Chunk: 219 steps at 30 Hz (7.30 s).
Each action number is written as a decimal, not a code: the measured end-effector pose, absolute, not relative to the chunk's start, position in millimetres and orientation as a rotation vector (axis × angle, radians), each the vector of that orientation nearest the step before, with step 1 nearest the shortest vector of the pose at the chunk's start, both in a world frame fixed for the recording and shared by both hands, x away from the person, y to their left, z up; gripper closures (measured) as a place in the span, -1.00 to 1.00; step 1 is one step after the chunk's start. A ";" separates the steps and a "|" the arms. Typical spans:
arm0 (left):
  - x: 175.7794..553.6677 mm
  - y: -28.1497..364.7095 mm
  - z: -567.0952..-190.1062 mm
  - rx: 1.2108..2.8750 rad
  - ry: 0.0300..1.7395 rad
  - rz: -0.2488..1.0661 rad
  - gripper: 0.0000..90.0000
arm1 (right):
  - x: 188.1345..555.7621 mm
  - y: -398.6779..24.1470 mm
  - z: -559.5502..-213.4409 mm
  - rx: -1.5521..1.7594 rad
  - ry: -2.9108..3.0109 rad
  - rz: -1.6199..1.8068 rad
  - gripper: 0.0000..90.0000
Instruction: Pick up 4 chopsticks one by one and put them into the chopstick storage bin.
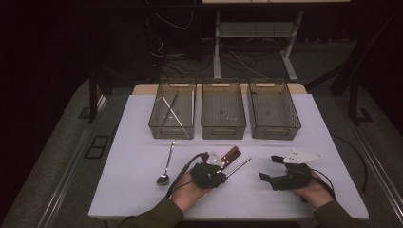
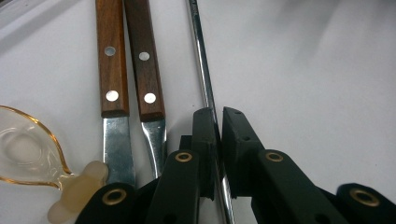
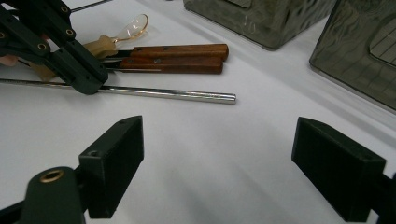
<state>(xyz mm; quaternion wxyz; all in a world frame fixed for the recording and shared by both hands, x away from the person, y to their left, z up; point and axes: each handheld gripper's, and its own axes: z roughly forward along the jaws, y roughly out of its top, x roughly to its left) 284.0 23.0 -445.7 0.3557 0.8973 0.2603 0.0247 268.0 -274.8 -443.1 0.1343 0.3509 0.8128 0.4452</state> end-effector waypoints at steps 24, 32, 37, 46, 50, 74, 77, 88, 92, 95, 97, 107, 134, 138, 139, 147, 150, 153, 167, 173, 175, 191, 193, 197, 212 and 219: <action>283.3 24.0 -441.0 2.270 0.709 0.011 0.90 | 267.7 -274.9 -442.6 1.016 2.354 1.292 -0.63; 285.0 30.4 -431.9 2.204 0.709 -0.029 0.90 | 268.0 -275.1 -442.7 1.014 2.351 1.293 -0.63; 286.8 35.1 -427.9 2.177 0.729 -0.046 0.90 | 268.0 -275.3 -442.6 1.012 2.350 1.295 -0.63; 289.6 44.5 -418.1 2.152 0.707 -0.040 0.90 | 267.8 -274.7 -442.7 1.009 2.355 1.296 -0.63; 292.0 50.8 -413.9 2.148 0.694 -0.033 0.90 | 267.6 -274.7 -443.4 1.009 2.362 1.294 -0.69; 304.5 81.5 -405.1 2.137 0.704 -0.007 0.90 | 266.5 -286.5 -444.7 1.022 2.352 1.310 -0.70; 305.8 85.2 -402.9 2.129 0.702 0.000 0.89 | 266.1 -285.4 -445.0 1.026 2.355 1.307 -0.70; 312.7 102.6 -393.8 2.095 0.717 0.038 0.89 | 267.5 -284.8 -445.6 1.024 2.356 1.304 -0.70; 316.8 112.7 -389.3 2.069 0.739 0.057 0.89 | 267.6 -285.1 -445.7 1.025 2.356 1.301 -0.69; 319.5 120.6 -385.3 2.054 0.757 0.077 0.89 | 267.6 -285.3 -445.6 1.023 2.356 1.301 -0.70; 321.5 126.2 -382.3 2.042 0.768 0.091 0.89 | 267.5 -285.3 -445.4 1.026 2.356 1.303 -0.70; 337.1 151.0 -371.1 1.988 0.829 0.157 0.89 | 266.8 -284.6 -444.4 1.024 2.352 1.308 -0.69; 440.7 177.5 -342.9 1.935 1.027 0.342 0.89 | 266.4 -285.0 -444.3 1.035 2.344 1.316 -0.69; 458.0 177.2 -349.3 1.929 1.074 0.359 0.89 | 266.2 -284.5 -444.3 1.031 2.345 1.319 -0.69; 462.3 176.7 -351.7 1.923 1.088 0.360 0.89 | 266.2 -284.5 -444.3 1.032 2.344 1.320 -0.69; 490.4 174.9 -366.1 1.894 1.183 0.372 0.89 | 265.5 -284.6 -443.9 1.037 2.346 1.328 -0.69; 496.2 171.0 -371.8 1.909 1.199 0.381 0.89 | 265.5 -284.7 -443.8 1.034 2.345 1.332 -0.69; 498.7 169.0 -376.0 1.897 1.218 0.425 0.82 | 265.1 -284.6 -443.5 1.030 2.345 1.336 -0.69; 478.2 168.0 -372.1 1.912 1.176 0.416 0.05 | 265.1 -282.8 -444.0 1.023 2.348 1.329 -0.69; 459.9 167.6 -364.9 1.931 1.127 0.368 -0.14 | 265.4 -281.8 -444.5 1.027 2.351 1.326 -0.69; 451.9 166.0 -362.0 1.939 1.111 0.374 -0.17 | 265.3 -281.4 -444.6 1.029 2.352 1.324 -0.69; 376.0 163.5 -373.5 1.964 1.017 0.346 0.06 | 265.6 -282.4 -445.0 1.034 2.349 1.313 -0.69; 367.9 165.2 -376.4 1.971 1.019 0.353 0.15 | 265.7 -282.5 -445.1 1.036 2.349 1.310 -0.69; 355.5 169.5 -381.7 1.962 1.029 0.364 0.40 | 265.5 -282.6 -444.7 1.035 2.346 1.310 -0.69; 340.8 184.0 -409.0 2.053 1.068 0.363 0.98 | 265.6 -282.5 -445.1 1.030 2.346 1.300 -0.69; 355.7 184.7 -423.7 2.070 1.105 0.391 0.98 | 265.9 -282.2 -445.3 1.033 2.348 1.294 -0.69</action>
